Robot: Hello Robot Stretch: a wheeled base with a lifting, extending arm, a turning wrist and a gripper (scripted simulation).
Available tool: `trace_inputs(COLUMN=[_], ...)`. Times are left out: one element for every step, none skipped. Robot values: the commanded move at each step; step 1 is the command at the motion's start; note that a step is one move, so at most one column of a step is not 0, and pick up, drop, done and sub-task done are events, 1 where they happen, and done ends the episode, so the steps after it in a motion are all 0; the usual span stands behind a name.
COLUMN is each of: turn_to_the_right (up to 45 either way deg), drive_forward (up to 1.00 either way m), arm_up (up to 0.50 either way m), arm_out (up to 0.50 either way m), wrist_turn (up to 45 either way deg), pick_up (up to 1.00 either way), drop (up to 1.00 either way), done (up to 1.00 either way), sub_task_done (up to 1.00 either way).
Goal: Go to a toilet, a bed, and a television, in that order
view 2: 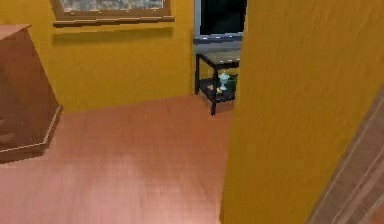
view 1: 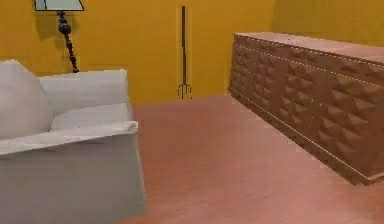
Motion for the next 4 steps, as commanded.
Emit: trace_inputs(turn_to_the_right=[45.0, 33.0, 0.0, 15.0], drive_forward=[0.00, 0.00, 0.90, 0.00], arm_up=[0.00, 0.00, 0.00, 0.00], arm_out=[0.00, 0.00, 0.00, 0.00], wrist_turn=[0.0, 0.0, 0.0, 0.0], pick_up=[0.00, 0.00, 0.00, 0.00], drop=[0.00, 0.00, 0.00, 0.00], done=[0.00, 0.00, 0.00, 0.00], sub_task_done=[0.00, 0.00, 0.00, 0.00])
